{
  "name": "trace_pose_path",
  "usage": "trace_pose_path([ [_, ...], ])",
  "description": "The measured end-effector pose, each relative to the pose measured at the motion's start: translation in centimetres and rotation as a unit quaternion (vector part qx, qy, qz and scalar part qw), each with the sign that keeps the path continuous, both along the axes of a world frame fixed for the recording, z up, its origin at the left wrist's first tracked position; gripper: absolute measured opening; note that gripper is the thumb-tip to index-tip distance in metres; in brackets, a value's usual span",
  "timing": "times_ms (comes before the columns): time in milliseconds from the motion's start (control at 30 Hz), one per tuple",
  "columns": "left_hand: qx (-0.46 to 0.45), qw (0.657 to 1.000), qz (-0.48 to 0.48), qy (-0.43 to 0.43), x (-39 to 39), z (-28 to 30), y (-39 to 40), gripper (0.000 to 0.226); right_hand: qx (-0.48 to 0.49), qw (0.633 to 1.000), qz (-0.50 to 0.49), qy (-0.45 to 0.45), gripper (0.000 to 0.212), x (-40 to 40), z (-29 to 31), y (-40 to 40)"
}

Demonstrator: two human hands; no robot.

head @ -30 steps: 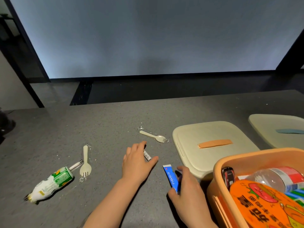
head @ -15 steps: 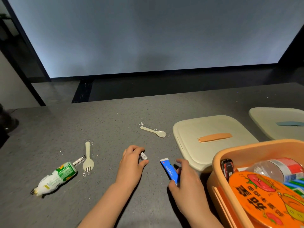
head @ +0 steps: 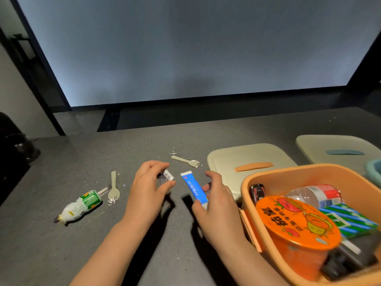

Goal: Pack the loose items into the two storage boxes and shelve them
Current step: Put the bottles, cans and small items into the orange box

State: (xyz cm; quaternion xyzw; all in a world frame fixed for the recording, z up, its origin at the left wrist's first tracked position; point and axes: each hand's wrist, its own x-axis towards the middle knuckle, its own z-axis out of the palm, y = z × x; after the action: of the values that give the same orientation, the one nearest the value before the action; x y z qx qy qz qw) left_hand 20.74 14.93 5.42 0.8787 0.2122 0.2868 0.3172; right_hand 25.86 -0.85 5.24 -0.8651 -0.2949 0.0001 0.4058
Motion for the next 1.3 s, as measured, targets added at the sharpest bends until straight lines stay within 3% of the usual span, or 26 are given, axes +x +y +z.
trace_pose_path([
  [267, -0.005, 0.997, -0.040, -0.072, 0.7, 4.5, -7.7, 0.041, 0.082, 0.995, -0.036, -0.051, 0.057, 1.4, 6.3, -9.3],
  [567, -0.093, 0.973, -0.204, -0.053, 7.7, 3.8, -21.0, 0.042, -0.045, 0.978, -0.203, 0.033, 0.054, 9.6, 5.4, -26.2],
  [767, -0.030, 0.968, -0.249, 0.023, 11.8, 3.6, -25.5, 0.043, -0.181, 0.961, -0.207, -0.007, 0.050, 11.9, 2.7, -28.6],
  [867, 0.006, 0.961, -0.259, 0.099, 13.4, 3.4, -26.5, 0.047, -0.219, 0.953, -0.207, -0.040, 0.036, 12.7, 2.6, -28.3],
  [967, 0.037, 0.945, -0.271, 0.177, 14.8, 3.4, -27.2, 0.050, -0.233, 0.951, -0.196, -0.051, 0.016, 13.4, 2.4, -28.1],
  [1167, 0.093, 0.902, -0.299, 0.297, 15.9, 2.7, -27.5, 0.044, -0.222, 0.957, -0.176, -0.058, 0.023, 13.7, 1.9, -28.8],
  [1300, 0.116, 0.897, -0.298, 0.305, 15.8, 2.2, -27.5, 0.042, -0.178, 0.967, -0.170, -0.070, 0.025, 13.8, 2.4, -29.1],
])
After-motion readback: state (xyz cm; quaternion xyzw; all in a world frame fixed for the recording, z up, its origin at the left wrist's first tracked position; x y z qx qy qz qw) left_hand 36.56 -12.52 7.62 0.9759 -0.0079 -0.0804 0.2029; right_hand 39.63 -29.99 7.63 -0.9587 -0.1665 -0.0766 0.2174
